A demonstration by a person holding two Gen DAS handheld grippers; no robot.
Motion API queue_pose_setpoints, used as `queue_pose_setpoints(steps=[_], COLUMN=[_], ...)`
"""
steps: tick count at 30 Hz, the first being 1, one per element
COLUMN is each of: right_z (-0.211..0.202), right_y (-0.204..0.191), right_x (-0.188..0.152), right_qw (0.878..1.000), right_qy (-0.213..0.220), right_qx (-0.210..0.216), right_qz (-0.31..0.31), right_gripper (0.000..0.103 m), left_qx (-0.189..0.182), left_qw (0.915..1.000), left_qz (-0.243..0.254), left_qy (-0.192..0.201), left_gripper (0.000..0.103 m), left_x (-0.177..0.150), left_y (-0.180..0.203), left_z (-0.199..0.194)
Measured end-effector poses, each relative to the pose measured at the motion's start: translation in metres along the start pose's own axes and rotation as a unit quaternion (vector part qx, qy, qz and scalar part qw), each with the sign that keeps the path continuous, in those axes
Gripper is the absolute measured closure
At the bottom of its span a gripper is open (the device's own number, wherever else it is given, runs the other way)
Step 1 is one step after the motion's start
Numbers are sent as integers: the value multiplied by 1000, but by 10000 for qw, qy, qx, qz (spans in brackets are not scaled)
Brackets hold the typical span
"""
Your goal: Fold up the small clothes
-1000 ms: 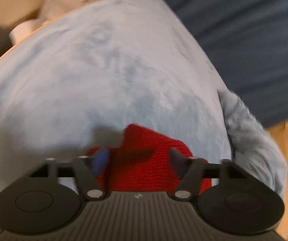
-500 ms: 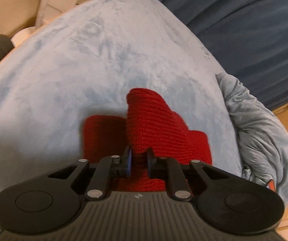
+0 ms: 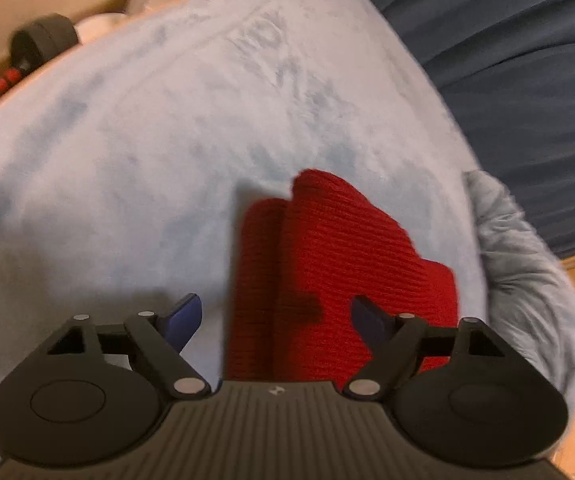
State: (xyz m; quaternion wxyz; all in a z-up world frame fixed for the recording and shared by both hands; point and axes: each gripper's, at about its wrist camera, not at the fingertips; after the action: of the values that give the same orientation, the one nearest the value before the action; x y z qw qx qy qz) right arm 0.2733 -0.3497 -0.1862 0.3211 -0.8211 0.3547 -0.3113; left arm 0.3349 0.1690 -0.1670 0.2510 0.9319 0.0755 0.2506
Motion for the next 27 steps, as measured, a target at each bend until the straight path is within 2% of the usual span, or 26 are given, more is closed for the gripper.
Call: queue_pose_setpoints(steps=[4,6,8,9,10,11,12,14,15,18,21,24,27], right_z=[60,94,121,135,142,141,135,114,102,70,50,52,57], right_y=[-35,-50,-59,-60,-58,-56,-56,-54,-47,-22,2,12,-8], right_x=[42,45,39,33,29,26,22,17,13,-8,-34,-37,-26], right_qw=[9897,9804,9735,9694,9686,9710,9722,9767,9809,9892,9920,9895,9934], right_qy=[-1330,-1862,-2144,-2305,-2369,-2293,-2202,-1872,-1688,-1166,-529,-248,-290], right_qx=[325,330,129,78,159,292,503,748,794,883,1047,1098,992], right_qz=[-408,-552,-782,-835,-738,-617,-611,-738,-559,-47,472,905,492], right_gripper=[1,1,1,1,3,22,36,59,63,66,66,67,69], left_qx=[-305,-199,4,-24,-164,-143,-112,0,8,-157,-36,45,-31], left_qw=[9992,9991,9994,9997,9998,9999,9999,9982,9969,9923,9836,9846,9890], left_qz=[179,199,213,169,75,-21,12,605,780,1225,1790,1727,1462], left_qy=[-204,-321,-283,-190,-63,-26,-5,-3,-51,-134,-210,-273,-231], left_gripper=[17,17,17,30,51,53,61,66,67,69,68,67,67], left_x=[6,9,14,16,19,22,26,37,43,75,88,88,83], left_y=[5,5,0,-4,-8,-9,-5,13,19,43,75,71,50], left_z=[27,44,59,64,65,66,65,67,69,81,95,99,88])
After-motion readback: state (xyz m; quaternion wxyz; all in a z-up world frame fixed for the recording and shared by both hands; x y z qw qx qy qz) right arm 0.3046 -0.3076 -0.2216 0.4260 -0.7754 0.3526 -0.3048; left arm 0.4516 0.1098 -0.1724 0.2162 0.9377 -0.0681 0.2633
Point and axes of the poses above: each gripper's, at about its wrist camera, not at the fingertips, and z roughly the way its jaws point, y to its right, x to its top, and after that the axes turned 13 degrees about z, right-handed
